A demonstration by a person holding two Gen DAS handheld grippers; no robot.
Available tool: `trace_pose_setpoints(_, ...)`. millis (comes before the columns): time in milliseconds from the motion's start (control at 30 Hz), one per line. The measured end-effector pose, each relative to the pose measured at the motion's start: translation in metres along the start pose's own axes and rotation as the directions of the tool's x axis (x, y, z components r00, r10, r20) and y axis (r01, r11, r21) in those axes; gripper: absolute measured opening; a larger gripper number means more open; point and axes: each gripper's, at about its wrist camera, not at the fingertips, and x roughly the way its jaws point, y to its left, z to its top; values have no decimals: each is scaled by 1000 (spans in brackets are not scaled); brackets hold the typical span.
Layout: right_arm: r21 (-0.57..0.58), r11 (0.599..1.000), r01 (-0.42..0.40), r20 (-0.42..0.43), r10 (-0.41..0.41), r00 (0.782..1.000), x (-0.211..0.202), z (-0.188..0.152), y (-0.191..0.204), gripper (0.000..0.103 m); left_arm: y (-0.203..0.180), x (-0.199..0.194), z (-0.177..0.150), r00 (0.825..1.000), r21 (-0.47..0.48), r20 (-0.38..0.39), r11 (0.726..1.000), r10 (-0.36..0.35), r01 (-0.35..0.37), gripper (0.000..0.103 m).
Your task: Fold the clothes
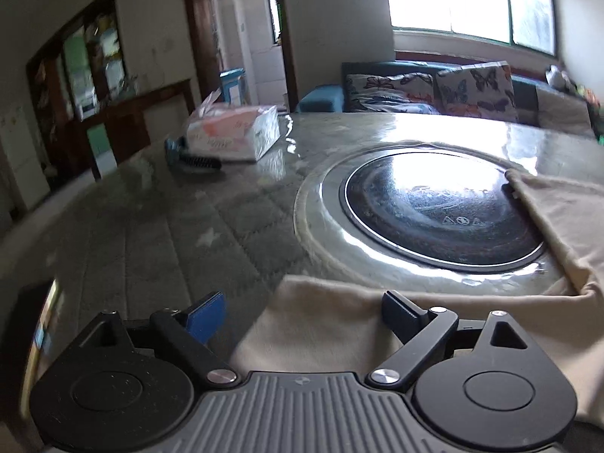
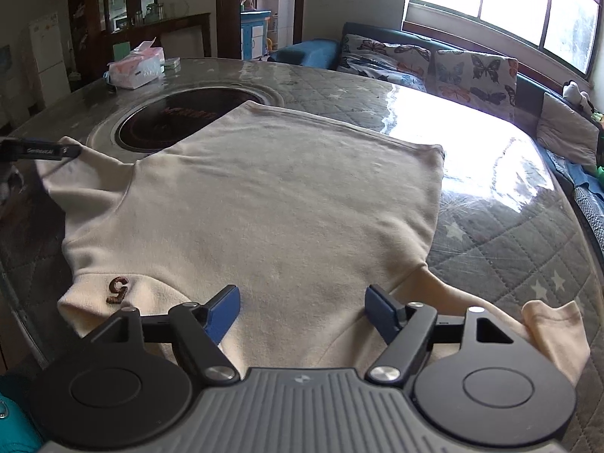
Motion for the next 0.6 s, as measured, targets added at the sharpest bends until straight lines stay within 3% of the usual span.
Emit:
trace_pose_setpoints(167, 5, 1000, -5, 2, 5, 1000, 1, 0, 0, 77, -4, 11, 12, 1000, 53, 2, 999, 11, -11, 91)
trace_pose_setpoints(400, 4, 1000, -13, 3, 13, 1000, 1, 0, -2, 77, 13, -1, 7, 999, -24, -41, 1000, -7, 6, 92)
trace_pose_setpoints(600, -3, 1000, -24, 2, 24, 1000, 4, 2, 1, 81, 14, 8, 6, 997, 22, -40, 998, 63, -62, 98)
